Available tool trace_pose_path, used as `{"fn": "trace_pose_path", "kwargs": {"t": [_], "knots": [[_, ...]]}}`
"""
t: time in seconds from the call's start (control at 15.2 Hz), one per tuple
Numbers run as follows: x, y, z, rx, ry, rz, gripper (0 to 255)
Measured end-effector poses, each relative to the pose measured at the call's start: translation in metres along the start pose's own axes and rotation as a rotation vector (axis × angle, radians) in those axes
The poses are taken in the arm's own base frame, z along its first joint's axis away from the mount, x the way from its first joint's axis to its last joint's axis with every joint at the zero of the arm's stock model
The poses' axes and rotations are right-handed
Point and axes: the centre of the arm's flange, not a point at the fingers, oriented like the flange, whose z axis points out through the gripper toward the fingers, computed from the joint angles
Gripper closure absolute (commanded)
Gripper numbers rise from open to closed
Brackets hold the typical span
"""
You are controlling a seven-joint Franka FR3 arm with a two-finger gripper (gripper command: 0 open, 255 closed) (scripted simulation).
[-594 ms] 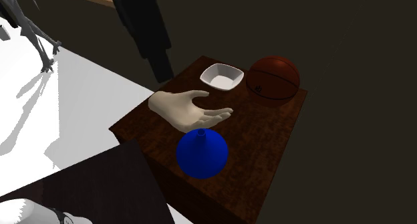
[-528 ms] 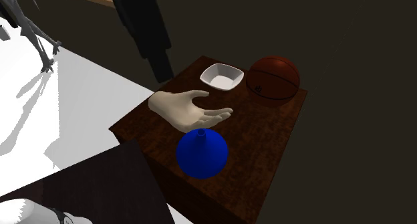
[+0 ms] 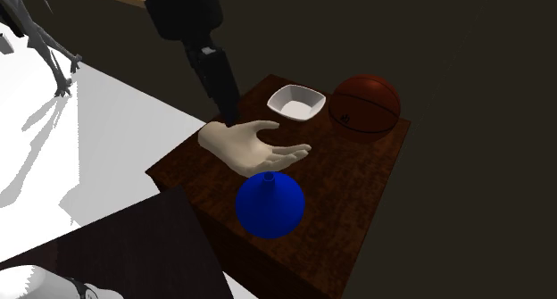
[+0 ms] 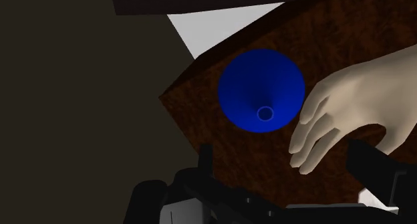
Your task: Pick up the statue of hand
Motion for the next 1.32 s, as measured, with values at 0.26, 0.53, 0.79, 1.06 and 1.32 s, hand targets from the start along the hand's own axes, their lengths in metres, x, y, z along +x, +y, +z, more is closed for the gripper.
{"fn": "trace_pose_path", "kwargs": {"t": [0.26, 0.53, 0.79, 1.06, 1.32], "knots": [[0.012, -0.037, 0.031, 0.019, 0.009, 0.014, 0], [0.022, -0.07, 0.069, 0.038, 0.018, 0.028, 0], [0.036, -0.106, 0.104, 0.057, 0.028, 0.042, 0], [0.044, -0.142, 0.137, 0.075, 0.037, 0.056, 0], [0.059, -0.177, 0.169, 0.095, 0.047, 0.07, 0]]}}
